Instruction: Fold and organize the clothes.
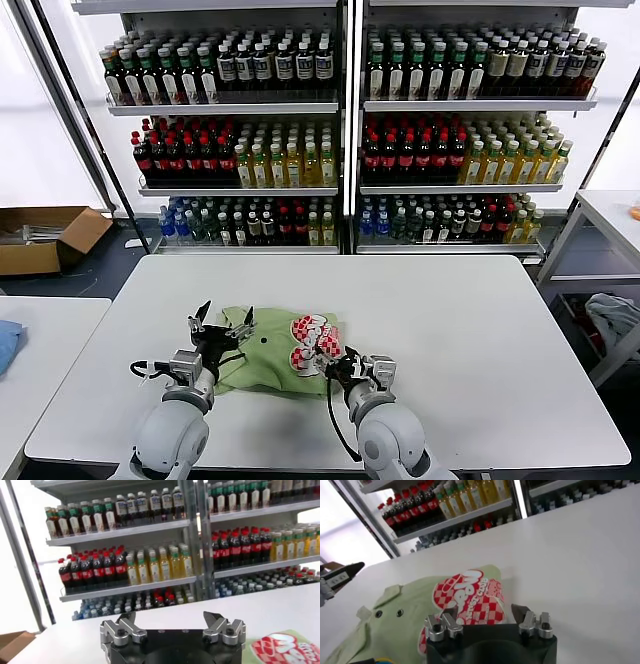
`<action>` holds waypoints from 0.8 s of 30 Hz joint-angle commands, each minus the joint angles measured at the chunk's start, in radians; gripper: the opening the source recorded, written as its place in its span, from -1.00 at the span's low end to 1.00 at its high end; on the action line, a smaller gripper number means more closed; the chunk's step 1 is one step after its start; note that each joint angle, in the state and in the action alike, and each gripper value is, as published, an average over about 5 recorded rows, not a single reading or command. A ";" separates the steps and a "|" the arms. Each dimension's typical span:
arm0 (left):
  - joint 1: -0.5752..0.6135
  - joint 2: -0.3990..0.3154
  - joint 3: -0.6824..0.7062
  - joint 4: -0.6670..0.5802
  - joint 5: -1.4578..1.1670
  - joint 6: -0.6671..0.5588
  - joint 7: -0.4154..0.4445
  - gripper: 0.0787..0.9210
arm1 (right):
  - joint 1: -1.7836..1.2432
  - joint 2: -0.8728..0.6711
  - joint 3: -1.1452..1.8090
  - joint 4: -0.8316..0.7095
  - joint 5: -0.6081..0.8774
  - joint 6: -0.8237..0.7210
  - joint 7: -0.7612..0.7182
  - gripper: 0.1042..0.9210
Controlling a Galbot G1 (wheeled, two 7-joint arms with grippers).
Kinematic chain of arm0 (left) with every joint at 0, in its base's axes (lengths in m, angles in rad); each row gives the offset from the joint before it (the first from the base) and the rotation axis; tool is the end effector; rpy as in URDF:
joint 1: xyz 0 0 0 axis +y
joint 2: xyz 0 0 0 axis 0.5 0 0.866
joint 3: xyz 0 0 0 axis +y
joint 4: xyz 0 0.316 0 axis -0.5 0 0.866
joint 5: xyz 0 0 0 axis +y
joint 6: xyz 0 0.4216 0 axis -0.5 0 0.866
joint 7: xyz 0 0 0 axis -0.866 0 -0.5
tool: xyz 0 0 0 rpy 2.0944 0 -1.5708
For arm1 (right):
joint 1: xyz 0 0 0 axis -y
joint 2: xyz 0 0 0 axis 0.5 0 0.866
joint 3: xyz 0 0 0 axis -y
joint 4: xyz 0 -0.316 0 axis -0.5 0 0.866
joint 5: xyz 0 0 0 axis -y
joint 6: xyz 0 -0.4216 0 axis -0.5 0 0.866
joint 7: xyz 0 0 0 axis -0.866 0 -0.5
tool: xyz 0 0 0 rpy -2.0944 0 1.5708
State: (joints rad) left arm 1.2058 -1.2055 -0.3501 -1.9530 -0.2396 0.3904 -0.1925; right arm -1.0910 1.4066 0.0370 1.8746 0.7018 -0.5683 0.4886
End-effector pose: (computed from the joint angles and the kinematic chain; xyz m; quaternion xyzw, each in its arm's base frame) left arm 0.3532 -0.0064 -0.2311 -0.0364 -0.9908 -0.0714 0.1090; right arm 0.3457 0.1545 -0.2334 0.1197 -0.9396 -0.1428 0.2870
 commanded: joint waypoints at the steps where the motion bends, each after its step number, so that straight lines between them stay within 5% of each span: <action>1: 0.010 0.008 -0.025 0.004 -0.001 0.006 -0.013 0.77 | 0.032 0.014 -0.037 -0.050 0.033 -0.011 0.044 0.51; 7: 0.013 0.006 -0.022 0.001 -0.016 0.013 -0.023 0.77 | 0.016 0.021 -0.039 -0.040 -0.002 -0.010 0.050 0.37; 24: 0.032 -0.020 -0.023 -0.011 -0.016 0.012 -0.034 0.77 | 0.002 -0.055 -0.009 0.032 -0.092 -0.008 0.032 -0.79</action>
State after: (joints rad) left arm 1.2345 -1.2232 -0.3695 -1.9631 -0.2539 0.4018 -0.2230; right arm -1.0891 1.3948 0.0177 1.8743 0.6455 -0.5737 0.5224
